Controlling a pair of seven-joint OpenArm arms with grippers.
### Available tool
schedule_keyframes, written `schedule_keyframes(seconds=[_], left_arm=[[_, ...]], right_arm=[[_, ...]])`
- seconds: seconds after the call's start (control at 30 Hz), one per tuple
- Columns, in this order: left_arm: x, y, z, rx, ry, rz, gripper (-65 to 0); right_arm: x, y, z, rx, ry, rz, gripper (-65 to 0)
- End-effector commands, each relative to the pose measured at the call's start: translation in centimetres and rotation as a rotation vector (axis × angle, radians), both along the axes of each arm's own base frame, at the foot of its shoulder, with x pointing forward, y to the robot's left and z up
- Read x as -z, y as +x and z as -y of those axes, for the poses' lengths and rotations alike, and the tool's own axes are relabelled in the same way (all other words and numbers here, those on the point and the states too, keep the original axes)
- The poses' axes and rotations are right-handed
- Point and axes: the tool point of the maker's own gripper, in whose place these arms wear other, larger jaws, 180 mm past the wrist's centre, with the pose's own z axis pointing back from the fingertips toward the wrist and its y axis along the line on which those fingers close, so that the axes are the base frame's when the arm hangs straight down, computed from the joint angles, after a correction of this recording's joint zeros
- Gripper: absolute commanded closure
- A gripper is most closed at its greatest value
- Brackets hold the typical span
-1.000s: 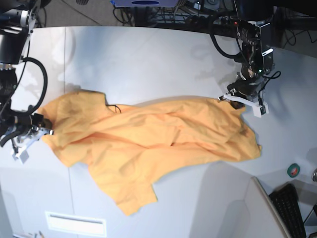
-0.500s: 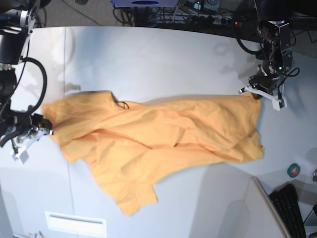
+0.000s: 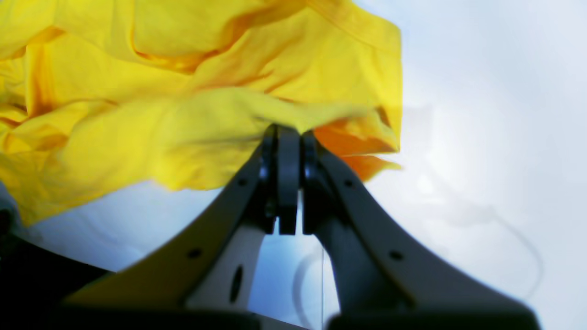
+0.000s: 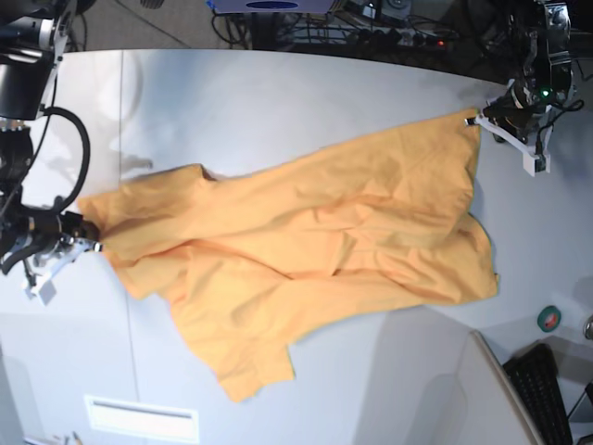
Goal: Layout the t-shirt on the table in an organized manner, then fold the t-shirt properly
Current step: 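Hold the shirt corner with the left gripper, adjusting its grip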
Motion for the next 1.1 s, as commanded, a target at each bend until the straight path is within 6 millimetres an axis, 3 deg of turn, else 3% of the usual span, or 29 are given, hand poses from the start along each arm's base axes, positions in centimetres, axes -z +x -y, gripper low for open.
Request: schedule_keyframes(seconds=[0.0, 0.1, 0.17, 0.27, 0.47, 0.6, 0.8, 0.87, 1.07], left_arm=[[-1.6, 1.2, -0.1, 0.022, 0.02, 0.049, 0.0], [-2.8, 1.5, 1.1, 0.037, 0.01, 0.086, 0.0], [-3.5, 1.4, 0.8, -0.002, 0.005, 0.115, 0.0], [-3.4, 0.2, -0.1, -0.069, -0.003, 0.12, 0.0], [-2.6, -1.6, 1.2, 0.001, -0.087, 0.133, 0.0], [-1.2, -3.3, 1.7, -0.028, -0.135, 0.114, -25.3], [0.4, -4.5, 2.9, -0.014, -0.212, 0.108, -42.6], [0.6, -4.7, 2.7, -0.015, -0.219, 0.108, -45.1], [2.6, -4.3, 2.8, -0.059, -0.27, 0.087, -42.5]], right_arm=[[-1.5, 1.4, 0.6, 0.002, -0.009, 0.057, 0.0], [-1.5, 1.4, 0.5, 0.001, -0.006, 0.058, 0.0], [-1.5, 1.4, 0.6, 0.003, -0.006, 0.058, 0.0], [-1.5, 1.4, 0.6, 0.004, -0.006, 0.059, 0.0], [-1.5, 1.4, 0.5, 0.0, -0.006, 0.057, 0.0], [-1.5, 1.4, 0.5, 0.0, -0.006, 0.057, 0.0], [-1.5, 1.4, 0.5, 0.0, -0.006, 0.057, 0.0], [-1.5, 1.4, 0.5, 0.0, -0.006, 0.057, 0.0], [-1.5, 1.4, 0.5, 0.0, -0.006, 0.057, 0.0]])
